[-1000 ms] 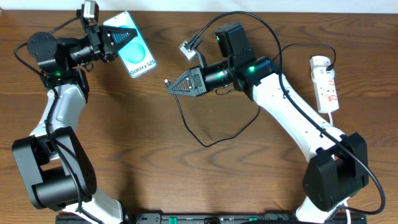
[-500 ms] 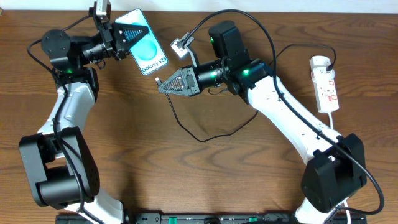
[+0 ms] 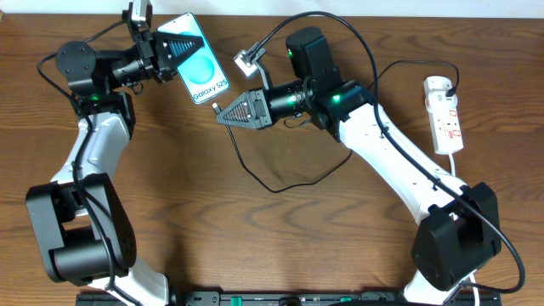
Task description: Plug charger to phone and switch on socket
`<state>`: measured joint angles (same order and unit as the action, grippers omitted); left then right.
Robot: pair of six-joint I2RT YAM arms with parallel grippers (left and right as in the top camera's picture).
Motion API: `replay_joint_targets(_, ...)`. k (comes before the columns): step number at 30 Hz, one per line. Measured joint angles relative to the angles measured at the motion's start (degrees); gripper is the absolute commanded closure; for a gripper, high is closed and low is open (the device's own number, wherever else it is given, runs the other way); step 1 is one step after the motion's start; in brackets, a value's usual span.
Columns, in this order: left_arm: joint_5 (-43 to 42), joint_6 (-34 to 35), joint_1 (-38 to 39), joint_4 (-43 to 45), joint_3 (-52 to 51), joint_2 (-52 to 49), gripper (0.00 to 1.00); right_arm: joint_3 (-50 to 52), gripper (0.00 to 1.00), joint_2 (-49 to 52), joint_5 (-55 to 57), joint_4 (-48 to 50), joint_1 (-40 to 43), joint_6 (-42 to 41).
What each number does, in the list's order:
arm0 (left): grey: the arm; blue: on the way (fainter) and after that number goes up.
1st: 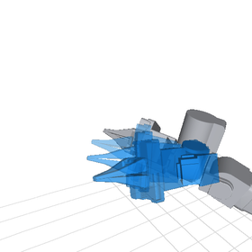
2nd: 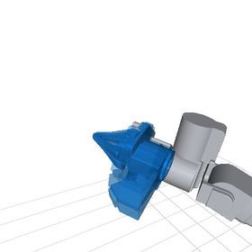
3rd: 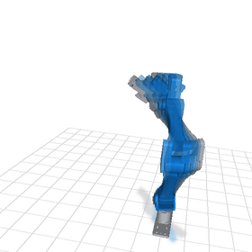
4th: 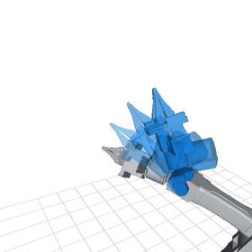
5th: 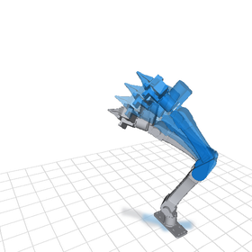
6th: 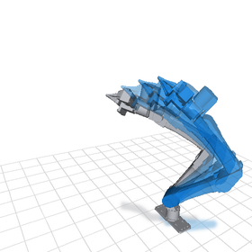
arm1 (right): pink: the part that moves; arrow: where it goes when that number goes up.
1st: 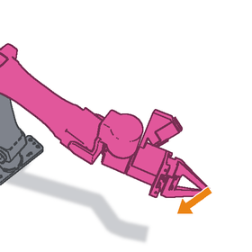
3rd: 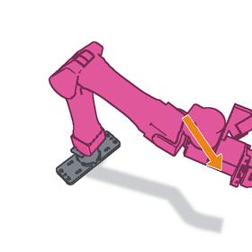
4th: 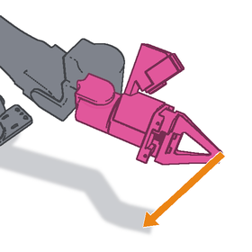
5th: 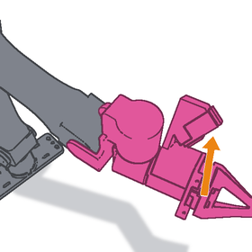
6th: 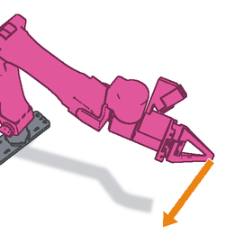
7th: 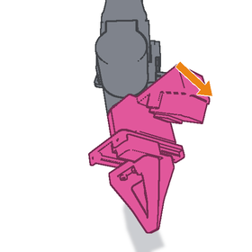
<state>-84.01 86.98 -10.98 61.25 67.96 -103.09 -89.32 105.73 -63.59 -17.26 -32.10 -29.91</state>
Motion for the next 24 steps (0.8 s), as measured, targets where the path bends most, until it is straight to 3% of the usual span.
replay_joint_targets(24, -1.81, 1.42, 0.2, 0.72, 0.0, 0.0, 0.93, 0.0, 0.99, 0.0, 2.47, 0.7, 0.0, -2.54)
